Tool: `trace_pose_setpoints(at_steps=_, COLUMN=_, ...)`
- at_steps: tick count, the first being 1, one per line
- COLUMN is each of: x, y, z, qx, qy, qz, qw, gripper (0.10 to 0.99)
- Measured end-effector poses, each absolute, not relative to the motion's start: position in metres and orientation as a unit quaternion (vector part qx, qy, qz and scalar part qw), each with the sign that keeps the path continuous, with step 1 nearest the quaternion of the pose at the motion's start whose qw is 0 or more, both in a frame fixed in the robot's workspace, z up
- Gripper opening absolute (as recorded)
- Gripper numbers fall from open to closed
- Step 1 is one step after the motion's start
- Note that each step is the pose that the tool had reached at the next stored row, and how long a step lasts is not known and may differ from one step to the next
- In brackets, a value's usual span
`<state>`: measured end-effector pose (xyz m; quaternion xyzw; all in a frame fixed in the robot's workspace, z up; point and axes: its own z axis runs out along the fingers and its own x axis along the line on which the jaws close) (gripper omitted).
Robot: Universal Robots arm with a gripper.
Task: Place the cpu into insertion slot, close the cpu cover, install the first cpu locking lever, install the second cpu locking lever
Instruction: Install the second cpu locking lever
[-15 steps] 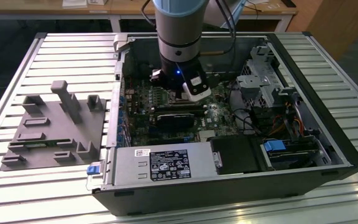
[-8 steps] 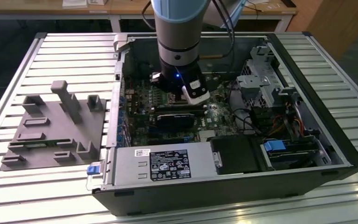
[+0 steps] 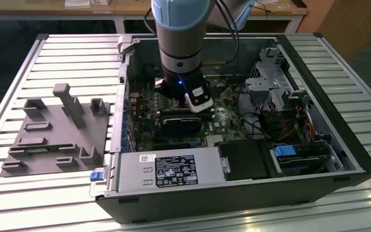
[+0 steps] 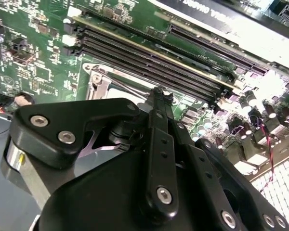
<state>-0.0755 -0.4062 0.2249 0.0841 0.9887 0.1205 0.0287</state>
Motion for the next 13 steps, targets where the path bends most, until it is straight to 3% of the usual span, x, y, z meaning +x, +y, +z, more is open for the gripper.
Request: trace_pose_setpoints(at_steps=13, x=-0.0807, y=-0.4087, z=0.2174, qx=0.085, qy=0.986, qz=0.139, qw=0.027, gripper=0.102)
